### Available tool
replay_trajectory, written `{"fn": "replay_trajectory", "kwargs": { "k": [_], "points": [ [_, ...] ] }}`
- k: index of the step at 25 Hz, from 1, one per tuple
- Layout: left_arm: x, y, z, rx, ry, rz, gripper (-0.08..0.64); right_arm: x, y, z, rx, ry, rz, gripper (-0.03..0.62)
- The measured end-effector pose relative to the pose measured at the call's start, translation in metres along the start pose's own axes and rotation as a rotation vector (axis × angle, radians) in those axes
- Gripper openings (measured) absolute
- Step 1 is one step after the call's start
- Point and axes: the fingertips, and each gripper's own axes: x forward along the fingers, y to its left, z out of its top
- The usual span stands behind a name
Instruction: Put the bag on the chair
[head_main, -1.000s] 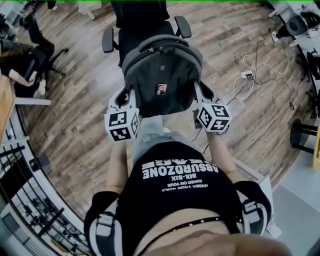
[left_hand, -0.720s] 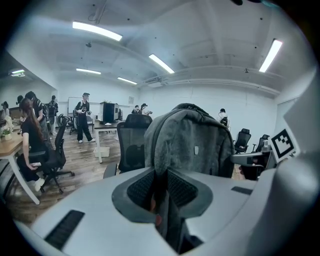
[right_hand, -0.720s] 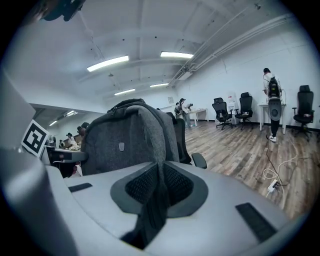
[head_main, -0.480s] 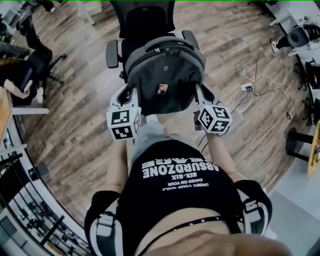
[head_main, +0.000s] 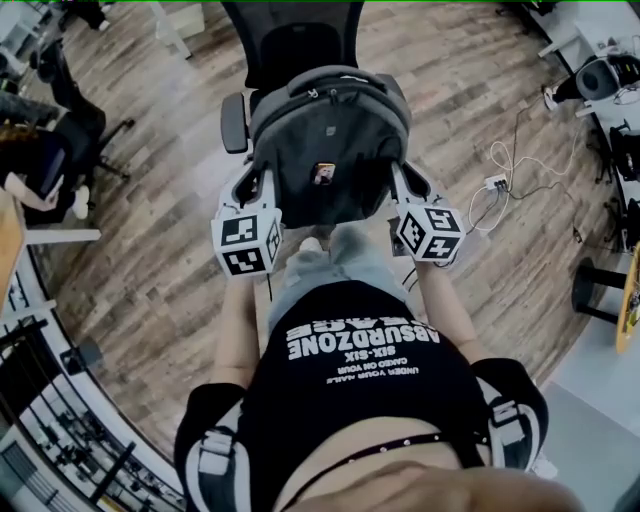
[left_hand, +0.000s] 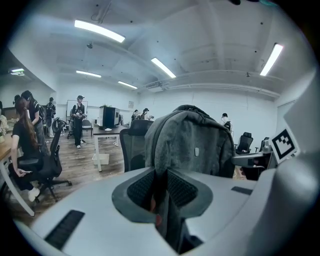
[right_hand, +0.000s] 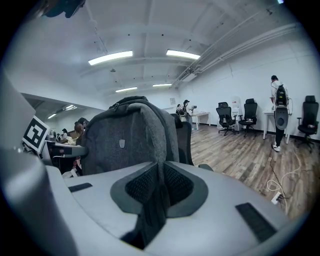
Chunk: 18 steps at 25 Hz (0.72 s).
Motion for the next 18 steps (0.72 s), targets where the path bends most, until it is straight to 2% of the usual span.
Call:
{"fn": "replay_trajectory", "kwargs": {
  "k": [10, 18],
  "points": [
    [0.023, 0.013, -0.004, -0.031, 0.029, 0.008, 0.075, 0.033, -0.005, 0.000, -0.003, 0.052, 0.020, 0.055],
    [0.062, 0.032, -0.002, -0.053, 0.076, 0.031, 0.075, 0.082, -0.016, 0.003, 0.007, 0.096, 0.051, 0.055]
  ]
}}
